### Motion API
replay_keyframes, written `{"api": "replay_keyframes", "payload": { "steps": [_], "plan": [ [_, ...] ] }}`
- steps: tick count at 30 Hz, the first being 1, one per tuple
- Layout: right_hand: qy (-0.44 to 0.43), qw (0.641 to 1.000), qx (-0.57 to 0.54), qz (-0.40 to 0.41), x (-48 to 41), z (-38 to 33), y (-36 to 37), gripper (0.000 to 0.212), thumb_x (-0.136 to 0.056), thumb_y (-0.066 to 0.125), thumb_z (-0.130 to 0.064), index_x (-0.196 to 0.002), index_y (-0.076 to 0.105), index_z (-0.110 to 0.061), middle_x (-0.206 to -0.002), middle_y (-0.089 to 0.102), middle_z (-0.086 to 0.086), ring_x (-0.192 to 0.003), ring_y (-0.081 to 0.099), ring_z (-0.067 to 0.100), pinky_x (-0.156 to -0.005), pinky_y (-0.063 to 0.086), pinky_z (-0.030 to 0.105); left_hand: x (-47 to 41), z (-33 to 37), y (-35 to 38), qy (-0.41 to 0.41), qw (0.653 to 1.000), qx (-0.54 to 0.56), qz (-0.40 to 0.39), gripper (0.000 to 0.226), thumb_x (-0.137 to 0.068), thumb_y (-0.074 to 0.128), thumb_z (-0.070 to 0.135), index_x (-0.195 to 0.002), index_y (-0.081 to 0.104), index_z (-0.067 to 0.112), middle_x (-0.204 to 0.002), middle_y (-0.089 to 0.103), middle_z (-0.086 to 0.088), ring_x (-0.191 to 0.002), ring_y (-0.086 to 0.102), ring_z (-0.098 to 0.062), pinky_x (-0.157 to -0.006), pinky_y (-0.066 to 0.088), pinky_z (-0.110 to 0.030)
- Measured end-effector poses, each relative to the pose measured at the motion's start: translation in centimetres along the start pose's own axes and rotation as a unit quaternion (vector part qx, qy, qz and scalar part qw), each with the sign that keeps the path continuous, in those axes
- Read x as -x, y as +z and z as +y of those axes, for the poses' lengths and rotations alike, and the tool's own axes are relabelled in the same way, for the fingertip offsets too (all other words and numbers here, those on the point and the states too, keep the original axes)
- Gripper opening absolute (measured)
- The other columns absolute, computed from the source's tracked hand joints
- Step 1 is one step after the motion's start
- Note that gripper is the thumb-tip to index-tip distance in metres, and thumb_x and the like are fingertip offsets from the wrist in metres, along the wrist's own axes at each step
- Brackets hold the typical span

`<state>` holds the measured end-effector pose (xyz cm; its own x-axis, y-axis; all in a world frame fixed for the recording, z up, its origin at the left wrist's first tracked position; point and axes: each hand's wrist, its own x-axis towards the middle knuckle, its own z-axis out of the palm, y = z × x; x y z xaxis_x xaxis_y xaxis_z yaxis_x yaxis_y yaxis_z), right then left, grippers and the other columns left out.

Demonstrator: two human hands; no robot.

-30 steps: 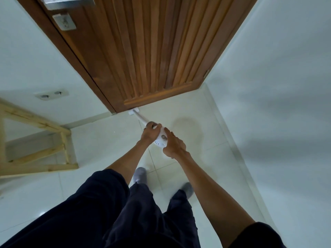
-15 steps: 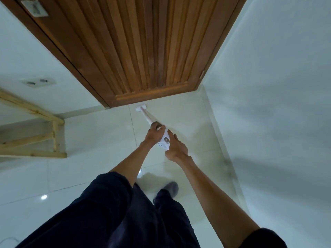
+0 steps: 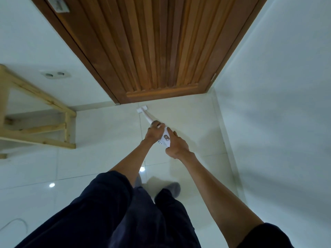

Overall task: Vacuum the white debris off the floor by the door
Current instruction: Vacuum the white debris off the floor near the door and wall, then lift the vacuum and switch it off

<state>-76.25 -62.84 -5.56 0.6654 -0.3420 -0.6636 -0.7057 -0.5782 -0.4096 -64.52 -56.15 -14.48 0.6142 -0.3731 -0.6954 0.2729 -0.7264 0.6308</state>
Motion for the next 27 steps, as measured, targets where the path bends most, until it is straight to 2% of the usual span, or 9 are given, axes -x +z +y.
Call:
{"api": "replay_keyframes", "payload": {
  "steps": [3, 5, 8, 11, 14, 16, 21, 25, 27],
  "plan": [
    [0.019, 0.998, -0.057, 0.008, -0.4, -2.3, 0.0, 0.076, -0.083, 0.061, -0.021, -0.149, 0.024, -0.029, -0.133, 0.051, 0.008, -0.097, 0.065, 0.032, -0.066, 0.058, 0.033, 0.3, -0.1, -2.3, -0.006, 0.999, 0.033, -0.003, 0.048, -0.097, 0.047, 0.047, -0.139, 0.052, 0.024, -0.142, 0.054, -0.013, -0.124, 0.055, -0.034, -0.095, 0.045, -0.033],
    [0.064, 0.989, -0.132, 0.024, -0.5, -4.6, -0.1, 0.064, -0.086, 0.062, -0.04, -0.141, 0.033, -0.022, -0.123, 0.052, 0.012, -0.085, 0.069, 0.031, -0.054, 0.058, 0.031, 1.0, 0.2, -4.3, -0.022, 0.996, 0.086, -0.002, 0.045, -0.1, 0.05, 0.045, -0.139, 0.052, 0.022, -0.135, 0.057, -0.008, -0.119, 0.058, -0.031, -0.095, 0.05, -0.036],
    [0.107, 0.976, -0.189, 0.012, -0.4, -7.6, -0.4, 0.058, -0.095, 0.043, -0.051, -0.139, 0.037, -0.013, -0.12, 0.056, 0.013, -0.075, 0.068, 0.025, -0.049, 0.053, 0.026, 1.7, 0.4, -7.0, -0.046, 0.991, 0.122, -0.031, 0.046, -0.096, 0.052, 0.055, -0.13, 0.055, 0.025, -0.13, 0.061, -0.01, -0.113, 0.063, -0.03, -0.096, 0.055, -0.042],
    [0.14, 0.962, -0.234, 0.016, -0.3, -9.6, -1.2, 0.054, -0.097, 0.037, -0.053, -0.129, 0.047, -0.011, -0.099, 0.07, 0.012, -0.062, 0.063, 0.017, -0.048, 0.045, 0.02, 1.5, 0.4, -9.2, -0.055, 0.989, 0.125, -0.057, 0.048, -0.089, 0.052, 0.066, -0.113, 0.06, 0.026, -0.126, 0.065, -0.011, -0.112, 0.064, -0.031, -0.098, 0.053, -0.043],
    [0.146, 0.962, -0.23, 0.015, -0.7, -11.4, -2.3, 0.05, -0.096, 0.043, -0.049, -0.117, 0.058, -0.005, -0.082, 0.069, 0.008, -0.053, 0.06, 0.016, -0.05, 0.048, 0.021, 2.5, 1.3, -11.6, -0.05, 0.99, 0.115, -0.062, 0.042, -0.099, 0.045, 0.058, -0.118, 0.06, 0.024, -0.116, 0.065, -0.006, -0.107, 0.06, -0.025, -0.095, 0.05, -0.04],
    [0.14, 0.959, -0.245, 0.011, -1.1, -12.1, -3.0, 0.038, -0.095, 0.047, -0.041, -0.111, 0.057, -0.009, -0.087, 0.062, 0.007, -0.056, 0.056, 0.014, -0.052, 0.05, 0.022, 2.6, 1.6, -12.4, -0.045, 0.991, 0.105, -0.076, 0.046, -0.102, 0.043, 0.053, -0.132, 0.057, 0.021, -0.122, 0.063, -0.004, -0.109, 0.058, -0.022, -0.093, 0.049, -0.038],
    [0.135, 0.947, -0.291, 0.0, -1.1, -15.4, -3.7, 0.043, -0.096, 0.049, -0.033, -0.129, 0.053, -0.006, -0.102, 0.054, 0.009, -0.063, 0.052, 0.013, -0.052, 0.048, 0.026, 2.2, 2.1, -15.3, -0.05, 0.99, 0.105, -0.083, 0.053, -0.104, 0.044, 0.046, -0.141, 0.051, 0.008, -0.13, 0.063, -0.015, -0.103, 0.056, -0.022, -0.069, 0.046, -0.025],
    [0.116, 0.972, -0.205, 0.007, -0.8, -18.1, -5.4, 0.031, -0.093, 0.055, -0.038, -0.102, 0.056, -0.008, -0.076, 0.058, 0.006, -0.06, 0.056, 0.016, -0.055, 0.046, 0.025, 2.4, 2.9, -18.0, -0.021, 0.994, 0.085, -0.067, 0.052, -0.103, 0.042, 0.053, -0.136, 0.055, 0.015, -0.128, 0.059, -0.007, -0.107, 0.056, -0.024, -0.083, 0.052, -0.036],
    [0.101, 0.974, -0.203, 0.006, -0.8, -19.4, -6.9, 0.022, -0.086, 0.065, -0.027, -0.087, 0.056, -0.006, -0.069, 0.055, 0.008, -0.057, 0.053, 0.017, -0.051, 0.041, 0.022, 2.0, 3.5, -19.3, 0.011, 0.995, 0.077, -0.067, 0.04, -0.105, 0.044, 0.042, -0.132, 0.056, 0.014, -0.13, 0.061, -0.007, -0.111, 0.056, -0.025, -0.09, 0.05, -0.04]
  ]
}}
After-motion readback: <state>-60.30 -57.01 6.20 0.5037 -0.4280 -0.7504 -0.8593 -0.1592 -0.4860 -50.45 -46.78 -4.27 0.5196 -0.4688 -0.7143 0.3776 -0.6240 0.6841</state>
